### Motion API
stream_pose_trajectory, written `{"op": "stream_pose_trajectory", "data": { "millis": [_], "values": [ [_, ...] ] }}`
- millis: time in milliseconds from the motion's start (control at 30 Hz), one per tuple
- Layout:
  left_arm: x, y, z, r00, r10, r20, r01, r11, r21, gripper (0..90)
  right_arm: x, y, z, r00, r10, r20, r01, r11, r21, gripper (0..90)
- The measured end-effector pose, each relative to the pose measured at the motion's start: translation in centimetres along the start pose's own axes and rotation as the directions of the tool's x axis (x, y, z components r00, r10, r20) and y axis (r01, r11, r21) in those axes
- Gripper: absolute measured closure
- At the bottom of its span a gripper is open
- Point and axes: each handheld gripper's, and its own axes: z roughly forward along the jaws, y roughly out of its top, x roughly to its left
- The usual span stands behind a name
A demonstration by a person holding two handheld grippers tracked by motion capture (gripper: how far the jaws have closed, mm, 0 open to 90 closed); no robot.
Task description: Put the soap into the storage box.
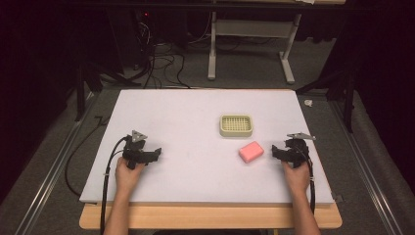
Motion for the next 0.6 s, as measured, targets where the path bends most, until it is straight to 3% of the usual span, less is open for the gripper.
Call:
{"op": "stream_pose_trajectory", "data": {
  "millis": [600],
  "values": [
    [0.00,0.00,0.00,1.0000,0.000,0.000,0.000,1.0000,0.000,19.2,-0.06,0.07,0.04,0.9998,-0.005,-0.020,0.005,1.000,0.008,17.9]
  ]
}}
